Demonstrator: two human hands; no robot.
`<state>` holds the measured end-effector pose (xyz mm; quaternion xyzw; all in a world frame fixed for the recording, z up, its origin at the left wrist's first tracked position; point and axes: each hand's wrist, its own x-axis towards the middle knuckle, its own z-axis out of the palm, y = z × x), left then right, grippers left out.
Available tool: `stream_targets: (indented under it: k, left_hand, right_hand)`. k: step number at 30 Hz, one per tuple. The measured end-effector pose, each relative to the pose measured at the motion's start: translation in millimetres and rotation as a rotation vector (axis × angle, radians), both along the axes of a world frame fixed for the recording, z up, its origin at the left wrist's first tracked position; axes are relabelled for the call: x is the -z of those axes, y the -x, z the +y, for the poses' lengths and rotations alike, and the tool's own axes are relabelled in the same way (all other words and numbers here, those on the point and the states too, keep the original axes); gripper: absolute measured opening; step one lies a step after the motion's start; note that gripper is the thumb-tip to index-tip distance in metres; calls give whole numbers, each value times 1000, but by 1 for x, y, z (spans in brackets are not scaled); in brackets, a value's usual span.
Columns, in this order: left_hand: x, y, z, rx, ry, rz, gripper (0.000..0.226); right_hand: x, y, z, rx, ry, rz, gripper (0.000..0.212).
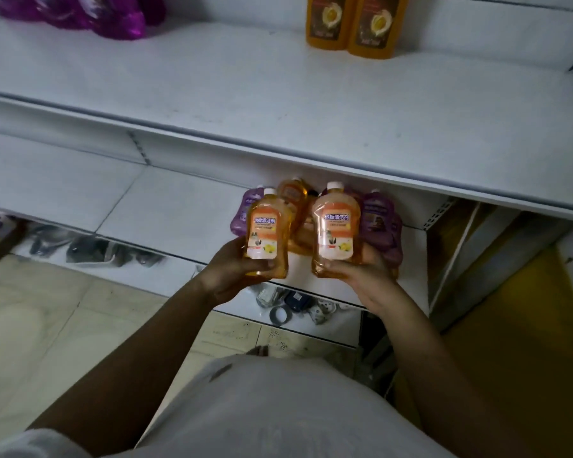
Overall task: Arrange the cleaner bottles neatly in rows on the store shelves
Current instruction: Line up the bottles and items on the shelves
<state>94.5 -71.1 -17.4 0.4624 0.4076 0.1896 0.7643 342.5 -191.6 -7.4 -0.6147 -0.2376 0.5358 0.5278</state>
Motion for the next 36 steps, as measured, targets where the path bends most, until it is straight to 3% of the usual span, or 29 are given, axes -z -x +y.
stream_targets:
  k: [5,10,13,18,25,28,33,36]
  left_hand:
    - [-28,54,-44,-163,-104,6,84]
    - [-56,122,-70,-420,-265,134,79]
    - [-74,162,-75,-535,-366,176,73]
    - [-107,235,-70,-694,-487,148,86]
    - [-152,355,-22,-762,-628,89,86]
    - [-170,408,8,-776,-657,72,87]
    - [-192,476,59,-778,-673,51,78]
    - [-198,509,94,-793,-681,30,76]
  right_hand:
    - [-1,45,9,-158,-74,-64,52]
    - [-21,109,29,-339,-161,-131,72]
    - [-42,147,43,-444,-202,-184,63]
    - [-91,226,66,-551,-319,-206,56]
    - [-155,352,119,-475,-486,-256,56]
    - [-179,402,152,-440,-537,-276,63]
    - [-206,463,203,-410,-582,-351,52]
    - [-216,494,239,-383,-600,-361,57]
